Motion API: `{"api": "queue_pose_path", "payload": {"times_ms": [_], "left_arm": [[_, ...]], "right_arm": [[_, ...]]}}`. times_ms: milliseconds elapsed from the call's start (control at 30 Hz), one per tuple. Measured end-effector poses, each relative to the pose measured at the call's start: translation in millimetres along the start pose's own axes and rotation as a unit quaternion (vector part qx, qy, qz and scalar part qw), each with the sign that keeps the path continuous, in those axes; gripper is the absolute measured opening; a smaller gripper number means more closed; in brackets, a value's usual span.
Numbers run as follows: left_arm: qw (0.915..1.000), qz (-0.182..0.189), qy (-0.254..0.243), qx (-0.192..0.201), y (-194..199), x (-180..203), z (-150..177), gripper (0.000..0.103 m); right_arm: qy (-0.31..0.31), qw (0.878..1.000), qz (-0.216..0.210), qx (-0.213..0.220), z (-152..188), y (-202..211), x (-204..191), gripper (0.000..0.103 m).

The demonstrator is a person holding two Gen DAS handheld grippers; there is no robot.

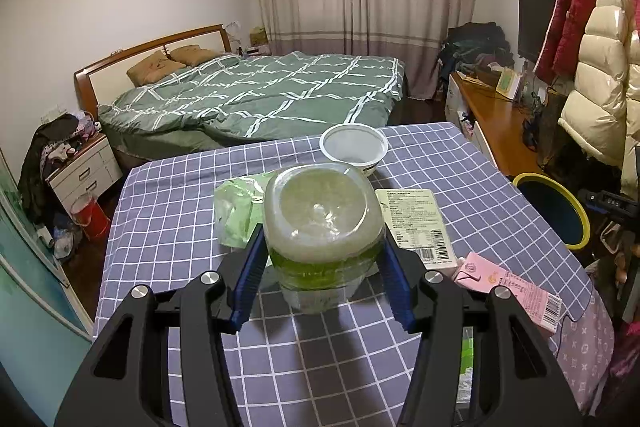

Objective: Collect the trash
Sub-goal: 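Lift the bottle and carry it over the yellow bin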

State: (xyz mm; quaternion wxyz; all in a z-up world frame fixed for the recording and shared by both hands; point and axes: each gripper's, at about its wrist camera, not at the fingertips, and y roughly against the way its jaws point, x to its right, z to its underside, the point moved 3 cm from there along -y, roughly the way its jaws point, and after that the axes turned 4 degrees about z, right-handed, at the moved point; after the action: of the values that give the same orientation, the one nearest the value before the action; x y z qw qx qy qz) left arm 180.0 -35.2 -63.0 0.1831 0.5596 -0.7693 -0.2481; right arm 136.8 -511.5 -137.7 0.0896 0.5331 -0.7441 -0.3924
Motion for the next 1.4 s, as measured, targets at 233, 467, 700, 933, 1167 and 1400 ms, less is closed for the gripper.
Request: {"api": "queue_pose_path", "payload": {"times_ms": [233,467,700,933,1167,1400], "left_arm": [[0.9999,0.004,-0.01,0.011,12.4,11.0,-4.6,0.053],[0.9995,0.019,-0.017,0.016,22.6,20.5,-11.2,0.052],[0.9978,0.048,-0.039,0.025,28.9,43.5,-40.2,0.052],[0.9899,0.118,-0.076,0.02,17.4,106.3,-77.6,0.052],[0.9733,0.194,-0.122,0.01,-9.2,204.4,-111.1,0.052],[0.9553,0.253,-0.152,-0.021,-61.4,317.6,-121.9,0.052]], "right_arm": [[-0.001,1.0,-0.001,0.0,-0.1,-0.5,1.3,0.04],[-0.005,1.0,-0.001,0.005,0.2,3.2,6.6,0.04],[-0.004,1.0,0.001,0.016,-2.6,13.1,14.1,0.04],[0.001,1.0,0.01,0.019,-1.5,20.6,34.7,0.04],[-0.013,1.0,0.014,0.024,2.1,26.2,66.0,0.04],[-0.024,0.999,0.023,0.033,7.9,35.6,92.0,0.04]]}}
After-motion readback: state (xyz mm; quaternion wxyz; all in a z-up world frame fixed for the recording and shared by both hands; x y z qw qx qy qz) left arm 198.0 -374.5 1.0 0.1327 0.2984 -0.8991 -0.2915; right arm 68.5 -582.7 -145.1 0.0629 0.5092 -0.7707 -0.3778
